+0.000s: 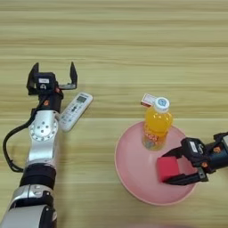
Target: Move the objects on the table
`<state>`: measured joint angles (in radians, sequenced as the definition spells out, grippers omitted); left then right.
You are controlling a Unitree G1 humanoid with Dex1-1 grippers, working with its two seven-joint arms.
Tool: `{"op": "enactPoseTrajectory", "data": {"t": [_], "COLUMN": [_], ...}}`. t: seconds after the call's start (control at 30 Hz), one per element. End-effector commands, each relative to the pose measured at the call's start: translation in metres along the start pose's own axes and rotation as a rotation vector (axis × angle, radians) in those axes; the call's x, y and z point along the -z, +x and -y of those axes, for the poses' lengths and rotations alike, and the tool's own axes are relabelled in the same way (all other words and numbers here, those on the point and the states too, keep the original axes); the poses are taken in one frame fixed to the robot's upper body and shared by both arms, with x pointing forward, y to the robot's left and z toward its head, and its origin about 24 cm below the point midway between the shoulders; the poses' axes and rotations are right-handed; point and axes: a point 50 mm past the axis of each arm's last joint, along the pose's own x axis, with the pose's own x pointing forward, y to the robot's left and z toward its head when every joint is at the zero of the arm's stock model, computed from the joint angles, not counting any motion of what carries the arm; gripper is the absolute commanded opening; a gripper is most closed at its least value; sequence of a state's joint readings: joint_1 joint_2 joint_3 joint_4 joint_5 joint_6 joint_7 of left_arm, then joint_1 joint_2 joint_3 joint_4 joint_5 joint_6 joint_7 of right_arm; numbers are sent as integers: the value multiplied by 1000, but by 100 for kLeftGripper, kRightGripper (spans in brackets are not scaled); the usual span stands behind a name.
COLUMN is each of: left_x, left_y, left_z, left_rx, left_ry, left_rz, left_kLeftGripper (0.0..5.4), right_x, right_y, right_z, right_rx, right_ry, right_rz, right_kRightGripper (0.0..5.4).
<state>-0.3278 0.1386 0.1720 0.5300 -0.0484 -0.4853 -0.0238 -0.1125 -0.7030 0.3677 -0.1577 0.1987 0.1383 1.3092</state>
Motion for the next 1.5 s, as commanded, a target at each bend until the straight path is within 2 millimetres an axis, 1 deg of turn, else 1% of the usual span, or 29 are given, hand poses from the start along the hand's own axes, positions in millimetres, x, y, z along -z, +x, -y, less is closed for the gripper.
{"op": "enactPoseTrajectory", "data": {"t": [0.03,0.5,0.53,0.6,0.63,0.8,0.87,0.93,1.07,1.1,1.13,1.17,1.23,1.27,1.3,1.33,1.37,1.5], "left_x": [1,2,2,2,2,2,2,2,2,2,2,2,2,2,2,2,2,2], "left_y": [-1,-1,-1,-1,-1,-1,-1,-1,-1,-1,-1,-1,-1,-1,-1,-1,-1,0], "left_z": [0,0,0,0,0,0,0,0,-1,0,0,0,0,0,0,0,0,0], "left_rx": [4,4,5,4,4,4,4,4,4,4,5,5,5,5,5,5,5,5], "left_ry": [5,5,5,5,5,5,5,5,5,5,5,5,5,5,5,5,5,4], "left_rz": [-13,-15,-15,-15,-15,-15,-15,-15,-16,-16,-16,-16,-17,-17,-17,-17,-17,-18], "left_kLeftGripper": [540,540,540,540,540,540,540,540,540,540,540,540,540,540,540,540,540,540], "right_x": [-2,2,2,2,2,1,1,0,-1,-1,-1,-2,-2,-2,-2,-2,-2,-2], "right_y": [2,5,5,5,5,4,4,3,1,1,0,0,-2,-2,-3,-4,-4,-6], "right_z": [4,4,4,4,4,4,4,4,4,4,4,4,4,4,5,5,5,5], "right_rx": [5,-1,-1,-2,-2,-4,-4,-3,0,0,-1,0,2,3,4,4,5,9], "right_ry": [-32,-27,-27,-27,-27,-28,-28,-29,-30,-30,-30,-30,-29,-28,-28,-27,-26,-21], "right_rz": [-15,-18,-17,-16,-16,-13,-13,-12,-11,-10,-9,-9,-8,-8,-8,-7,-7,-8], "right_kRightGripper": [230,230,259,271,292,339,367,380,427,446,449,475,487,507,513,529,538,538]}}
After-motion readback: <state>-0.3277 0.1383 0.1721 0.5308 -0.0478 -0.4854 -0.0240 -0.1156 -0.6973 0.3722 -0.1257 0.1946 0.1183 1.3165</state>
